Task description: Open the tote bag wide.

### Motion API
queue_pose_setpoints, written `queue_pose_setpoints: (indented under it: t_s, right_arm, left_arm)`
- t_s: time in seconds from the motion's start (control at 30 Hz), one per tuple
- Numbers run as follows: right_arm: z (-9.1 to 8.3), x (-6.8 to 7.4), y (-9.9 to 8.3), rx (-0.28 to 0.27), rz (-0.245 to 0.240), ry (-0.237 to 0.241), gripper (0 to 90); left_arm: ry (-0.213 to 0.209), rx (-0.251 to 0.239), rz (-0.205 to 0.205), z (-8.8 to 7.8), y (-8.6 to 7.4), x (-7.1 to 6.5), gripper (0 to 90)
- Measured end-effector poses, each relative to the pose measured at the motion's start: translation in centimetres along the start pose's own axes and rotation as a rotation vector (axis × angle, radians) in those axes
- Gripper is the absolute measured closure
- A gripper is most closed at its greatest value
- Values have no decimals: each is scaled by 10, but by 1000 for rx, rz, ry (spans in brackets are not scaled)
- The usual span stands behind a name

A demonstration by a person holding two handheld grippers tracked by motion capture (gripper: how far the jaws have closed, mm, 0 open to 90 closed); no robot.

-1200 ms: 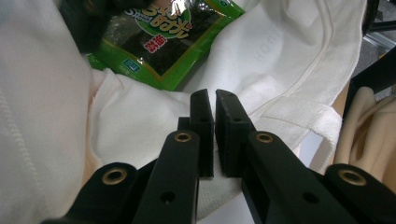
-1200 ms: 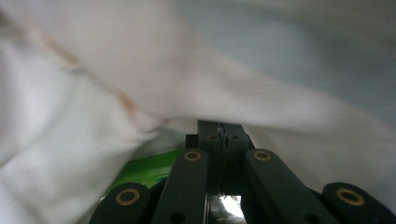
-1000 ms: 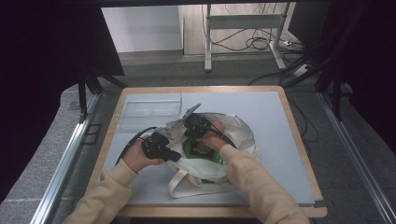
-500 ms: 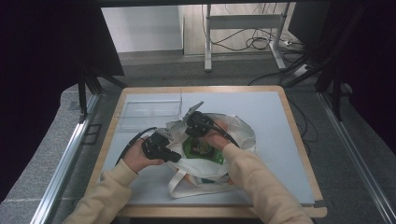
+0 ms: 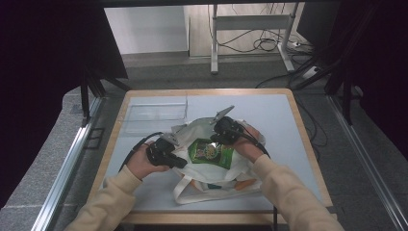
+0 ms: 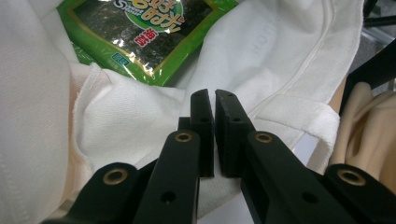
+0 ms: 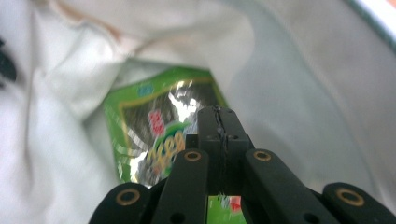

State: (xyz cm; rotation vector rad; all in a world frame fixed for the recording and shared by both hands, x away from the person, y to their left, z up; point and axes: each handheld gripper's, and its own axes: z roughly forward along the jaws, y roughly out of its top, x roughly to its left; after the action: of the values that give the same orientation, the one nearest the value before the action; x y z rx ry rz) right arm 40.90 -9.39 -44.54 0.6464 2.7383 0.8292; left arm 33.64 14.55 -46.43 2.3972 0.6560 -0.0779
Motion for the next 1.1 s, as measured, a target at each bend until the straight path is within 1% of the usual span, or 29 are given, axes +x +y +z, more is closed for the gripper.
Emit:
queue_pose_setpoints:
  t_s: [0.03,0.07,0.1,0.13,0.17,0.27,0.33,0.37,0.5,0.63,0.8,0.83,0.93,1.0,1.1]
  right_arm:
    - [-1,1,-2,20,-9,-4,887]
    - [-2,2,-5,46,-14,-18,887]
    - [-1,2,-7,85,-13,-44,887]
    - [0,0,-10,111,-7,-55,886]
    - [1,-1,-12,126,1,-60,887]
    - [4,-10,-21,189,31,-94,887]
    - [7,-17,-27,214,46,-109,887]
    - [8,-20,-29,218,54,-111,887]
    - [13,-28,-36,243,58,-128,887]
    - [16,-31,-38,248,63,-136,887]
    - [17,-33,-40,267,45,-165,887]
    - [18,-35,-41,269,49,-169,888]
    - [18,-40,-41,275,61,-176,888]
    - [19,-43,-42,272,66,-174,888]
    - [19,-46,-42,272,69,-170,888]
  left_arm:
    - [-5,1,-4,1,0,0,866]
    - [-3,6,-4,2,0,0,868]
    - [-6,11,-3,3,0,0,868]
    - [-9,8,-4,3,0,0,868]
    - [-5,15,-2,4,0,-1,869]
    - [-9,19,-3,4,-1,-1,871]
    - [-12,18,-3,5,-1,0,872]
    - [-13,19,-3,5,-2,0,872]
    - [-15,18,-3,5,-2,0,873]
    - [-16,18,-4,5,-2,0,873]
    - [-19,22,-8,6,-2,0,875]
    - [-27,23,-10,6,-2,0,875]
    - [-38,28,-13,8,-1,0,874]
    - [-36,36,-9,8,-1,0,875]
    - [-39,35,-10,8,-1,0,877]
